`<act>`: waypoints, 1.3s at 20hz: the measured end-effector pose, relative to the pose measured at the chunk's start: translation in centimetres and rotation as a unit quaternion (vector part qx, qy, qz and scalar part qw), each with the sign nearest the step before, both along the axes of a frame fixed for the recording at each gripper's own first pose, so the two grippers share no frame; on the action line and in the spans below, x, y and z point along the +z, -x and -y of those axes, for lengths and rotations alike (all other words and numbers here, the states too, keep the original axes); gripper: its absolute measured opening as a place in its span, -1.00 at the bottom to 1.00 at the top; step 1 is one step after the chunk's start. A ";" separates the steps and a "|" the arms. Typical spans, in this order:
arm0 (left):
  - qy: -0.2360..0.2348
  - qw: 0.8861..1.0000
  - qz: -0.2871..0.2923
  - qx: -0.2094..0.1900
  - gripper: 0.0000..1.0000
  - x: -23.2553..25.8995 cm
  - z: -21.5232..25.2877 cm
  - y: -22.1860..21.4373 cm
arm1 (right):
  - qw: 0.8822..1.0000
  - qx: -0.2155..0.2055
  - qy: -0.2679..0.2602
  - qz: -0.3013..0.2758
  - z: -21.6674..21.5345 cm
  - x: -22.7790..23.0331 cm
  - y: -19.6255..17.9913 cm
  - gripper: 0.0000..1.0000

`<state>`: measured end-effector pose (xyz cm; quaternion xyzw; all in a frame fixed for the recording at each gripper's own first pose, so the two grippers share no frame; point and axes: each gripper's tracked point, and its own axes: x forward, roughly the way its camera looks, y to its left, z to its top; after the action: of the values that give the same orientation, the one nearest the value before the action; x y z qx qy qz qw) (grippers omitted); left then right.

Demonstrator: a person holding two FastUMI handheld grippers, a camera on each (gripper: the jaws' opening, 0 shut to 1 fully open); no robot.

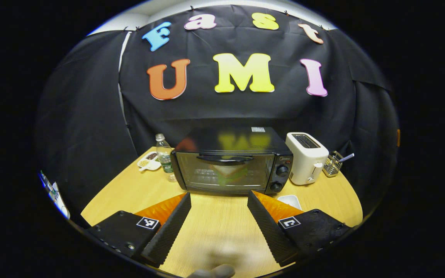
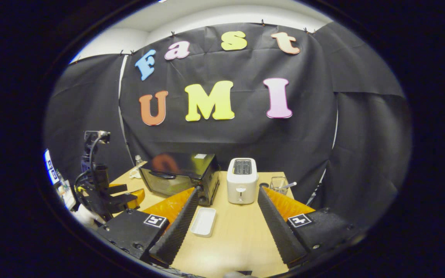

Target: Open the electric oven with the left hand, put the food in, and close the electric oven.

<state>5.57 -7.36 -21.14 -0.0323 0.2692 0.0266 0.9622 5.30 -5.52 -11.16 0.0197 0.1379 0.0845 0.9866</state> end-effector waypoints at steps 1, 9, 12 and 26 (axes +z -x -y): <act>0.004 1.000 0.011 0.004 0.93 1.6 -0.3 0.9 | 1.000 0.001 -0.001 0.005 0.1 0.5 0.3 0.82; -0.012 0.990 0.143 -0.013 0.93 16.0 -5.2 5.3 | 0.998 -0.025 0.009 0.064 -2.3 6.3 3.8 0.80; -0.008 0.985 0.172 -0.021 0.93 19.3 -6.7 7.2 | 0.995 -0.037 0.007 0.089 -3.6 9.1 5.7 0.97; 0.007 0.976 0.215 -0.036 0.93 23.5 -10.4 9.9 | 0.987 -0.077 0.007 0.142 -6.5 13.4 9.6 0.80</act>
<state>-4.28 3.02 2.41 -0.0347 0.0570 -0.0178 0.9976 -4.32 0.96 2.27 0.0113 -0.0052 0.0097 0.9999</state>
